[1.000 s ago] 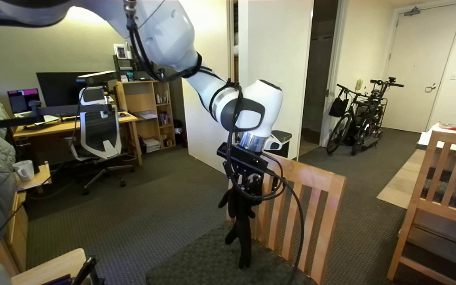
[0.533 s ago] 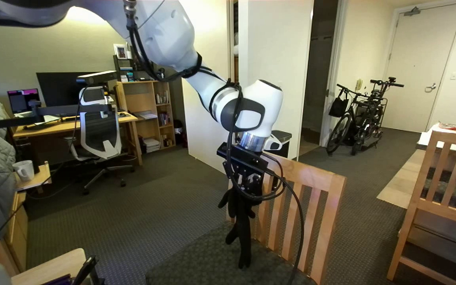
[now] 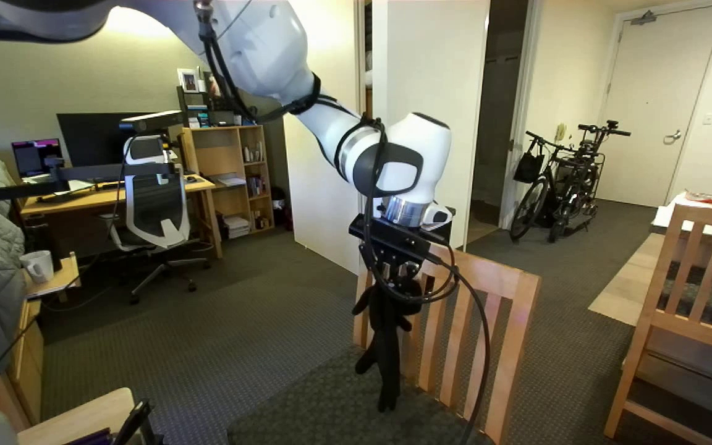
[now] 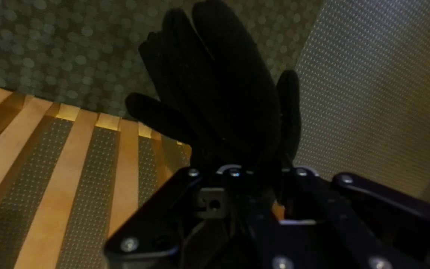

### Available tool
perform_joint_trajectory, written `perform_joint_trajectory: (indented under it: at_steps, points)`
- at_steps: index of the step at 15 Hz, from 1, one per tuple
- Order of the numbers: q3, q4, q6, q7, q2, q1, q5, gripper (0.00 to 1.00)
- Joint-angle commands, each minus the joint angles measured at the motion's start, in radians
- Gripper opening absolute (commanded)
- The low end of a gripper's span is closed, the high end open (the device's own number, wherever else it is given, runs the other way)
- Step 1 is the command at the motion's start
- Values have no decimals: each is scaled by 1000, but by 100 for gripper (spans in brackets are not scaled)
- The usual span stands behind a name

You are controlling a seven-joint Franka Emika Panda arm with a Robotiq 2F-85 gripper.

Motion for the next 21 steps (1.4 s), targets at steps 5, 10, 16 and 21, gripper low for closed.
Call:
perform_joint_trajectory:
  at_steps: [5, 10, 16, 21]
  points:
    - [-31, -26, 71, 18, -92, -24, 13, 4]
    - [-40, -91, 173, 10, -145, -20, 13, 4]
    - [-59, -200, 212, 59, -235, -15, 9, 4]
    - [-80, -244, 209, 142, -294, -4, 1, 4]
